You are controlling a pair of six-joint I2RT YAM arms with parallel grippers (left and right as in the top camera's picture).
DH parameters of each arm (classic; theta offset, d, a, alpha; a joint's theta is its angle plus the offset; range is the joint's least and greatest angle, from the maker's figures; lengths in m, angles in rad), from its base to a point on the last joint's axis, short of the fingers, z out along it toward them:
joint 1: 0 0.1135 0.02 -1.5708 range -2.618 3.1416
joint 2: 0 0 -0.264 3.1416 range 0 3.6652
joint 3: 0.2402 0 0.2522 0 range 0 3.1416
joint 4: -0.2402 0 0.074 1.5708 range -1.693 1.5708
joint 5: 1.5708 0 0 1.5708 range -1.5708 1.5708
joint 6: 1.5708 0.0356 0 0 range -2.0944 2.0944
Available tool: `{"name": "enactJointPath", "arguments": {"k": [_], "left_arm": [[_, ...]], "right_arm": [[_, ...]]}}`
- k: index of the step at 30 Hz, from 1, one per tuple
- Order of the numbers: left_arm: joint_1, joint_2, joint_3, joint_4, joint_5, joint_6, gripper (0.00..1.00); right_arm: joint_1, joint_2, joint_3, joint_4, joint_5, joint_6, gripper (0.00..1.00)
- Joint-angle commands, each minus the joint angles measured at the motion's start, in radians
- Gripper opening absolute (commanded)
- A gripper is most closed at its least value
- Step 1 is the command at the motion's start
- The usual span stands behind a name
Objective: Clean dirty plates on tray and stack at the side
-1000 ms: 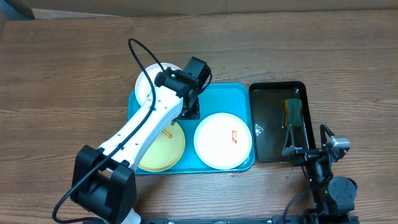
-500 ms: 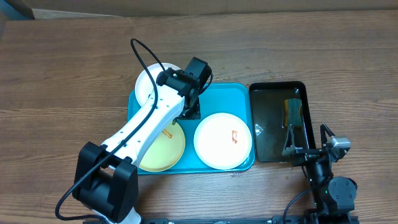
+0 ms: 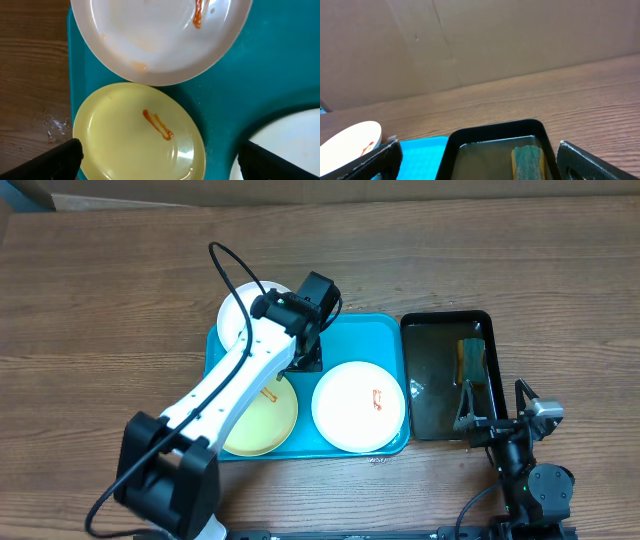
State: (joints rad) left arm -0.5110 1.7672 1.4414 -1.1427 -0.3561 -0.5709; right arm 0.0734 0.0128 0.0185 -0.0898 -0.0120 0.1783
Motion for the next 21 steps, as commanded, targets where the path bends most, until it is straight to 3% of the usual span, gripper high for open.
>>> {"name": "enactJointPath", "arguments": {"k": [1,9,14,21], "left_arm": [[-0.013,-0.183,0.002,0.063,-0.013,-0.010,1.00],[0.000,-0.536,0.001,0.354,-0.025,-0.013,1.00],[0.016,-0.704,0.001,0.336,-0.016,-0.009,1.00],[0.134,-0.904,-0.037,0.173,0.099,-0.010,1.00]], "right_arm": [[-0.005,-0.010,-0.011,0.006,-0.005,-0.011,1.00],[-0.005,-0.010,-0.011,0.006,-0.005,-0.011,1.00],[-0.005,-0.010,-0.011,0.006,-0.005,-0.011,1.00],[-0.005,-0.010,-0.011,0.006,-0.005,-0.011,1.00]]}}
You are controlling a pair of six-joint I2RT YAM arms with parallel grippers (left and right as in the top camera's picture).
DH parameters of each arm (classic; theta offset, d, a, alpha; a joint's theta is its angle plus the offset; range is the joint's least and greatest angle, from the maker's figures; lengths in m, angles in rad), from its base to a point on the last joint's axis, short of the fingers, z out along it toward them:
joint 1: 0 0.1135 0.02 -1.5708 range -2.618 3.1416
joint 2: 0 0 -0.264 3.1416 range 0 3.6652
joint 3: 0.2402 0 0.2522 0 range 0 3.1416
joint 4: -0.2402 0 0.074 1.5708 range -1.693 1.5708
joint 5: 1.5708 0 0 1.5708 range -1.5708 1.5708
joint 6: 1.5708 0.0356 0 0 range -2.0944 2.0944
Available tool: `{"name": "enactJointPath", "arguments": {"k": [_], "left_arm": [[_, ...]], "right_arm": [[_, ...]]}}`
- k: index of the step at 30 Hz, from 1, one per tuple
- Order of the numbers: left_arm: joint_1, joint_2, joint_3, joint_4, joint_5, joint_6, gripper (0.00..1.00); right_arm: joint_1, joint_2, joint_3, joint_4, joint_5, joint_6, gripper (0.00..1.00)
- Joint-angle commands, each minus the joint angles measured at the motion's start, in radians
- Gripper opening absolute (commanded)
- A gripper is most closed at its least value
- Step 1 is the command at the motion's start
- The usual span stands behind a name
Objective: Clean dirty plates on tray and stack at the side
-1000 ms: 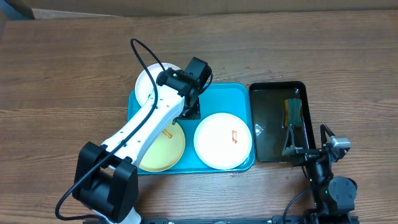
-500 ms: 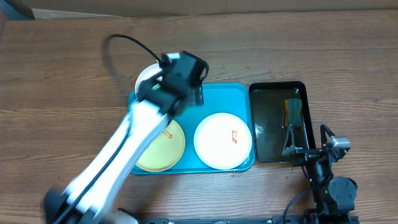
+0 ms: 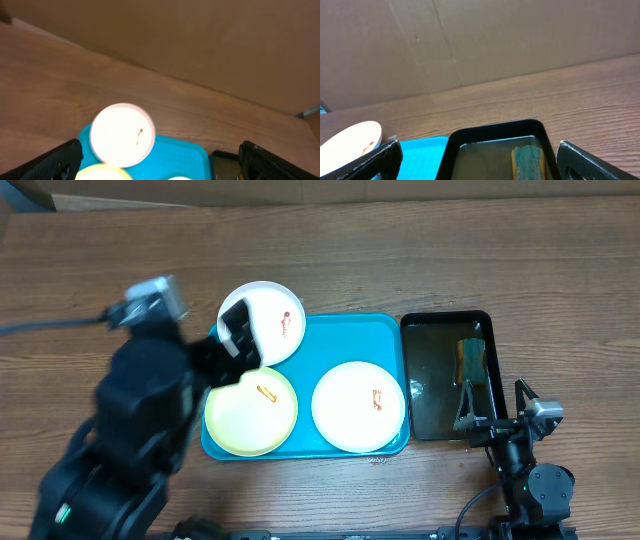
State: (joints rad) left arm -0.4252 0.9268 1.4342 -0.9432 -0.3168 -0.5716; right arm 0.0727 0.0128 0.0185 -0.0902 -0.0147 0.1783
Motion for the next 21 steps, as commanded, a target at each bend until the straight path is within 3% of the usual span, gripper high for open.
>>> {"name": "enactJointPath", "arguments": {"k": [1,7,18,21], "left_arm": [[0.071,-0.090,-0.051,-0.028,0.072,-0.009,1.00],[0.203,-0.251,-0.274,0.101,0.119,-0.013,1.00],[0.294,-0.560,-0.894,0.875,0.266,-0.048,1.00],[0.307,-0.627,-1.009,0.983,0.266,-0.078,1.00]], "right_arm": [[-0.004,-0.010,-0.011,0.006,-0.003,-0.011,1.00],[-0.004,-0.010,-0.011,0.006,-0.003,-0.011,1.00],[-0.004,-0.010,-0.011,0.006,-0.003,-0.011,1.00],[-0.004,-0.010,-0.011,0.006,-0.003,-0.011,1.00]]}}
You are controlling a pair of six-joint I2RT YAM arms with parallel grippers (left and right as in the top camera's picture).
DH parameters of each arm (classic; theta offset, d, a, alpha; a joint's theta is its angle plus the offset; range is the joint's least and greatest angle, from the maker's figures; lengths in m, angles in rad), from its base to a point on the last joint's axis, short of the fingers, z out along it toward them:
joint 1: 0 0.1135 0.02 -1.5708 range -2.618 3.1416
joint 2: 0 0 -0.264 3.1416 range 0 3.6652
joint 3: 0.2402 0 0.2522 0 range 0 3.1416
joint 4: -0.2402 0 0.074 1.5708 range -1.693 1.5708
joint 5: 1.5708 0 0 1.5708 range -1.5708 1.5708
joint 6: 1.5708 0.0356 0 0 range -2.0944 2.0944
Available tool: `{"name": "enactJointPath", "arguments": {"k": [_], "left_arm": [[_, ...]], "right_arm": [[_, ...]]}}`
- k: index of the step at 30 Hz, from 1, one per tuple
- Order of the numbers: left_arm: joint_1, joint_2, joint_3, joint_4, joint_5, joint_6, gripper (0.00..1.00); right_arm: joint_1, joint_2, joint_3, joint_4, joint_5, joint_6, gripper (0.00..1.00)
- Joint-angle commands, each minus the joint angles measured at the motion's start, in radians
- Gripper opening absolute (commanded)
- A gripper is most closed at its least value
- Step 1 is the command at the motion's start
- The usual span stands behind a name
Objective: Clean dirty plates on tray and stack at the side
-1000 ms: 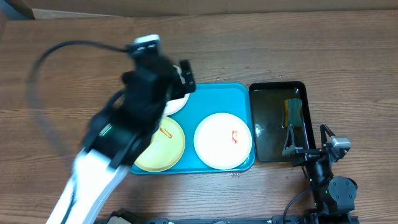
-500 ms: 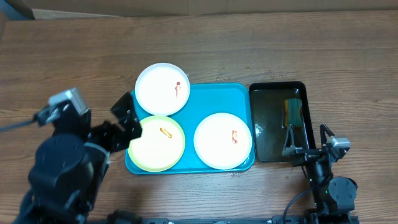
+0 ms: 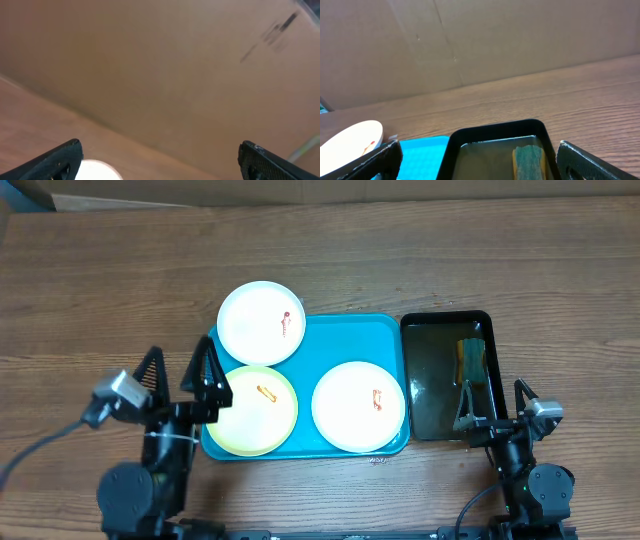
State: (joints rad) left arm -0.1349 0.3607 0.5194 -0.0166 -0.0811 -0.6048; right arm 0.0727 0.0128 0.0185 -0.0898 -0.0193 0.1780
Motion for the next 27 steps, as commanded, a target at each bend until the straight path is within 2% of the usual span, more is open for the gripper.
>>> {"name": "enactJointPath", "arguments": {"k": [1,10,18,27], "left_arm": [[0.022,-0.084,-0.129,0.077,0.030,-0.047,1.00],[0.069,-0.269,-0.293,0.080,0.030,-0.050,1.00],[0.083,-0.359,-0.387,0.075,0.029,-0.050,1.00],[0.084,-0.357,-0.436,0.060,0.019,-0.040,1.00]], "right_arm": [[-0.004,-0.010,-0.011,0.006,0.002,-0.011,1.00],[-0.004,-0.010,-0.011,0.006,0.002,-0.011,1.00],[-0.004,-0.010,-0.011,0.006,0.002,-0.011,1.00],[-0.004,-0.010,-0.011,0.006,0.002,-0.011,1.00]]}}
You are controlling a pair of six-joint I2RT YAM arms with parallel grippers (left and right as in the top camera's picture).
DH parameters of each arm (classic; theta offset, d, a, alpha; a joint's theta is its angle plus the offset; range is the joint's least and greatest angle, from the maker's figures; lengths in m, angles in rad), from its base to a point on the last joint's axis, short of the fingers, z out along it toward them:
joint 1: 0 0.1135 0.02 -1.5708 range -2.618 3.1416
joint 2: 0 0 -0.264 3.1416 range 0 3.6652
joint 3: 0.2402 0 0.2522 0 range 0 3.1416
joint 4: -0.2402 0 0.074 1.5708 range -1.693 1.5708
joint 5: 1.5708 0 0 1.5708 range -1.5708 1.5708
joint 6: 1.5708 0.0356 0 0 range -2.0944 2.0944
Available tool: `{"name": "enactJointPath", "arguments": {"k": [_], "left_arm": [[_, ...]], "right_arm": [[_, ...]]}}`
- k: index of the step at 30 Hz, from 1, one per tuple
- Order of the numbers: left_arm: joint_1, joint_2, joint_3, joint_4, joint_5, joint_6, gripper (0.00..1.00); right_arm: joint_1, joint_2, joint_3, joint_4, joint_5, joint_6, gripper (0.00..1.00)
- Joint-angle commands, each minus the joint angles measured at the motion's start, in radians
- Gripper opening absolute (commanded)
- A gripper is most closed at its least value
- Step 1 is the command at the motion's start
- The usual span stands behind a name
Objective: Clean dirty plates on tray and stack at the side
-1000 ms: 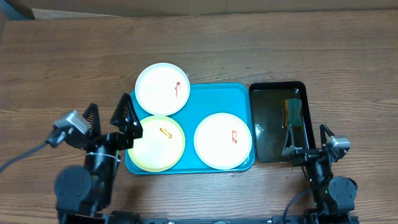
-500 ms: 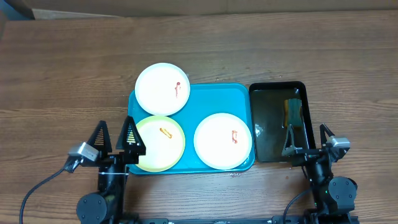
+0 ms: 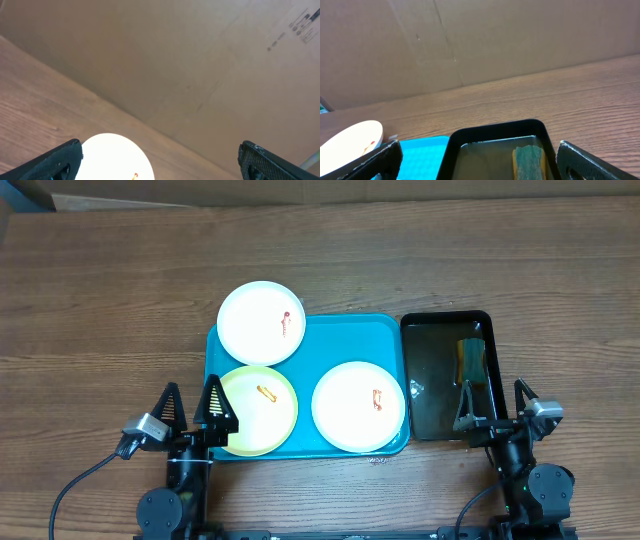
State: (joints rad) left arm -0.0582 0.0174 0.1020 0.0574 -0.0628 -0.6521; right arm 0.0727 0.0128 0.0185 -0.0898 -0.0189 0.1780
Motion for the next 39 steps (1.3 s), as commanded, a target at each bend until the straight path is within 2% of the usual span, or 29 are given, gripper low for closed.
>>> {"name": "enactJointPath", "arguments": {"k": [1,5,10,14,16,39], "left_arm": [[0.008,-0.014,-0.022,-0.034,0.001,0.022,1.00],[0.008,-0.014,-0.027,-0.138,0.000,0.091,1.00],[0.007,-0.014,-0.029,-0.301,0.000,0.296,1.00],[0.008,-0.014,-0.029,-0.297,0.004,0.504,1.00],[0.008,-0.014,-0.029,-0.297,0.004,0.563,1.00],[0.005,-0.014,-0.029,-0.296,0.004,0.570,1.00]], "right_arm": [[-0.004,-0.010,-0.011,0.006,0.002,-0.011,1.00],[-0.004,-0.010,-0.011,0.006,0.002,-0.011,1.00],[-0.004,-0.010,-0.011,0.006,0.002,-0.011,1.00],[-0.004,-0.010,-0.011,0.006,0.002,-0.011,1.00],[-0.004,-0.010,-0.011,0.006,0.002,-0.011,1.00],[-0.004,-0.010,-0.011,0.006,0.002,-0.011,1.00]]}}
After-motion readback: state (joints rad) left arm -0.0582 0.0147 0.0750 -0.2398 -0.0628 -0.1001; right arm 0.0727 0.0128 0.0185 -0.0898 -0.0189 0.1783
